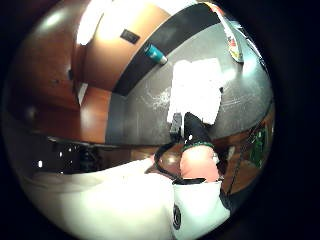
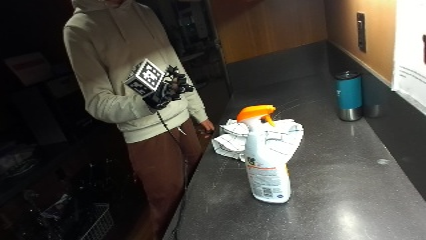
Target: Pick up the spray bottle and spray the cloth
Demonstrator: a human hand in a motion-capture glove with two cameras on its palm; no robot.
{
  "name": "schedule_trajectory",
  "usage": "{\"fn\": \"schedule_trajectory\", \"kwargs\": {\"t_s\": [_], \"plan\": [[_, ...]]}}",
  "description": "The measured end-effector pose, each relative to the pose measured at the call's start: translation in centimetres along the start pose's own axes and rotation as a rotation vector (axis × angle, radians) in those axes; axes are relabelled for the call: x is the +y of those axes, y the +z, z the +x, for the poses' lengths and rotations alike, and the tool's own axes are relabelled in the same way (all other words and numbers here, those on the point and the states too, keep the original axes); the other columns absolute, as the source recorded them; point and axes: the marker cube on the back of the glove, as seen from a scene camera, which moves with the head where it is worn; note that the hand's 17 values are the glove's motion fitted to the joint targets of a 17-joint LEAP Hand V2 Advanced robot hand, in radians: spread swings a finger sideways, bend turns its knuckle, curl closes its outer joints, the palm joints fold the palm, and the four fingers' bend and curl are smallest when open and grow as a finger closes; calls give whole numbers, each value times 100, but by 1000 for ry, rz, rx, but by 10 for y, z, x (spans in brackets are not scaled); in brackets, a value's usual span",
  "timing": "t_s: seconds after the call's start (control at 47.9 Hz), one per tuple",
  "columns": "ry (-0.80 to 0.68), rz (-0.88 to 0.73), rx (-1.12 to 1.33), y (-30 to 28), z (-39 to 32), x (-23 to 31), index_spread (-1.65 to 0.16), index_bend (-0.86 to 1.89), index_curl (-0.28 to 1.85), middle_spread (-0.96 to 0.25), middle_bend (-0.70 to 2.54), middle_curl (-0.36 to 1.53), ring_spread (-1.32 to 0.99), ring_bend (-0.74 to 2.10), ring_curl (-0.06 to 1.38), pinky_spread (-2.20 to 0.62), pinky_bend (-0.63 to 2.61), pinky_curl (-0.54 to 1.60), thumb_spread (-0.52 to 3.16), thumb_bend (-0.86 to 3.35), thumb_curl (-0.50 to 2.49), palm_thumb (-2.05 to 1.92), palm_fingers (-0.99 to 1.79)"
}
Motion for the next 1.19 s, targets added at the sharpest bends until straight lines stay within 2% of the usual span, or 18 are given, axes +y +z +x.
{"fn": "schedule_trajectory", "kwargs": {"t_s": [0.418, 0.585, 0.668, 0.752, 0.856, 0.961, 1.086, 1.191], "plan": [[287, 420, -290, 5, 23, -18, -28, 10, 20, 3, 30, 32, 3, 43, 28, 13, 44, 33, 101, -2, 48, 78, 20], [349, 411, -395, 14, 46, -38, -26, 10, 19, 1, 35, 35, 1, 48, 30, 12, 43, 33, 100, -2, 49, 78, 27], [401, 504, -414, 20, 60, -61, -26, 11, 19, 0, 35, 35, 1, 47, 31, 12, 44, 34, 99, -3, 49, 77, 27], [341, 447, -453, 30, 70, -67, -26, 12, 20, 1, 32, 35, 1, 46, 31, 11, 45, 35, 98, -3, 49, 76, 23], [441, 560, -510, 41, 88, -104, -25, 12, 20, 1, 31, 35, 1, 45, 31, 12, 44, 35, 98, -3, 49, 75, 22], [345, 551, -533, 55, 106, -125, -25, 12, 21, 2, 29, 35, 1, 44, 31, 12, 45, 35, 96, -3, 48, 74, 19], [545, 626, -578, 66, 120, -163, -25, 12, 21, 3, 27, 35, 2, 43, 31, 13, 45, 35, 95, -4, 48, 71, 17], [587, 632, -590, 79, 133, -181, -25, 12, 21, 3, 26, 35, 2, 43, 31, 13, 45, 35, 95, -3, 47, 70, 17]]}}
